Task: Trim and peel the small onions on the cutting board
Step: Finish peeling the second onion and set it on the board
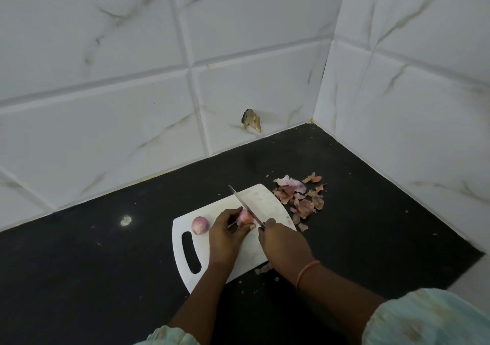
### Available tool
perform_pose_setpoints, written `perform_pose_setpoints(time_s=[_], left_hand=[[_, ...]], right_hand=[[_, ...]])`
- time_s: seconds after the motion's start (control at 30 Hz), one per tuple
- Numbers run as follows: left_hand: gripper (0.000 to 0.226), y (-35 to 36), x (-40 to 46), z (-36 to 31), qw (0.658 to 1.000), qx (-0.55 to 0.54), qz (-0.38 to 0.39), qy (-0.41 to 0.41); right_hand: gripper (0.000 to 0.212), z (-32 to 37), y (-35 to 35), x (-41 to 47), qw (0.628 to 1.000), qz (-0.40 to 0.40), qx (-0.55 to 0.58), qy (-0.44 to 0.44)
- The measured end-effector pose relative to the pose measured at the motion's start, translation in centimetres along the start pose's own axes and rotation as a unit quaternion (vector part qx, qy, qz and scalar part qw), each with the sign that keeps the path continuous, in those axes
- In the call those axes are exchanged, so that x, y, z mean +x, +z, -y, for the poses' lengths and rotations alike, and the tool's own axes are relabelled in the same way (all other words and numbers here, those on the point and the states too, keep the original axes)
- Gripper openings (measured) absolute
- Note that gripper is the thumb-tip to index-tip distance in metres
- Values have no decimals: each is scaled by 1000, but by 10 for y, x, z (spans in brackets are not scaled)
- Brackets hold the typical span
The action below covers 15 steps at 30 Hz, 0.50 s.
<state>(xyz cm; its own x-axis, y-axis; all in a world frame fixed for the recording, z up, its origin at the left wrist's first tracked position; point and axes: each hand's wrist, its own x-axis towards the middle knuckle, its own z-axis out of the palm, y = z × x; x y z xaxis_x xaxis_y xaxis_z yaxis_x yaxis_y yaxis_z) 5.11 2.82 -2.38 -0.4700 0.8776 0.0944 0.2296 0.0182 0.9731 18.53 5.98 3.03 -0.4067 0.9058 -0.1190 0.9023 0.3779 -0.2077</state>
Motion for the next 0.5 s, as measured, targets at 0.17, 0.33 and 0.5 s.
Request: perform_pose_setpoints(time_s=[0.17, 0.33, 0.5], left_hand=[[41, 0, 0, 0, 1000, 11, 11, -6], [42, -2, 2, 3, 1000, 26, 9, -5], [47, 0, 0, 4, 999, 45, 5, 3]], right_hand=[[33, -6, 12, 2, 999, 23, 46, 14], [31, -4, 24, -1, 996, 31, 70, 39], [30, -3, 29, -3, 998, 11, 53, 44]])
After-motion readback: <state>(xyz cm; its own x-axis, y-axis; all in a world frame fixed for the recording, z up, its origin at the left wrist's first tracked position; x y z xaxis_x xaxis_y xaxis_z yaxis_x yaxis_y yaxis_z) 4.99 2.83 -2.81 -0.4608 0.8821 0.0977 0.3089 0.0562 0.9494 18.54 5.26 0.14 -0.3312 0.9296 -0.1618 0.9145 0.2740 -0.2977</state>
